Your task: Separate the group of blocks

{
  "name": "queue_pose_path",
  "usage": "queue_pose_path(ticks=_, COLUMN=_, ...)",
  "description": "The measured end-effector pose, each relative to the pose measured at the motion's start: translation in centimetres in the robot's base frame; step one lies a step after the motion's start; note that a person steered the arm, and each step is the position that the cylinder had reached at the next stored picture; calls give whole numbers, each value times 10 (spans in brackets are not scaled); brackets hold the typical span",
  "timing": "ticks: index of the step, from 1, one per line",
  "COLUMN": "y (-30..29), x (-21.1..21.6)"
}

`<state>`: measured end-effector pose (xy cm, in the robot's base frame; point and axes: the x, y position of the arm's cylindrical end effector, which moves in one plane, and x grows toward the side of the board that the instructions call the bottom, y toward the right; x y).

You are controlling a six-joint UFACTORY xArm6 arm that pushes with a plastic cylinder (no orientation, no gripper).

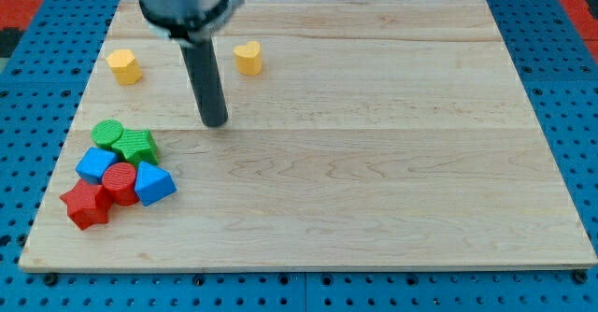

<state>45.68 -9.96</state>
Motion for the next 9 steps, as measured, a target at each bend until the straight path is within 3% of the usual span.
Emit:
queue_pose_path(ticks=2, y=-57, x=125)
queue_pose_path(ticks=3, y=-103, x=126)
queue_pose_path(ticks=5, y=-103, x=54)
queue_pose_path(ticks=9, y=-122, x=-23)
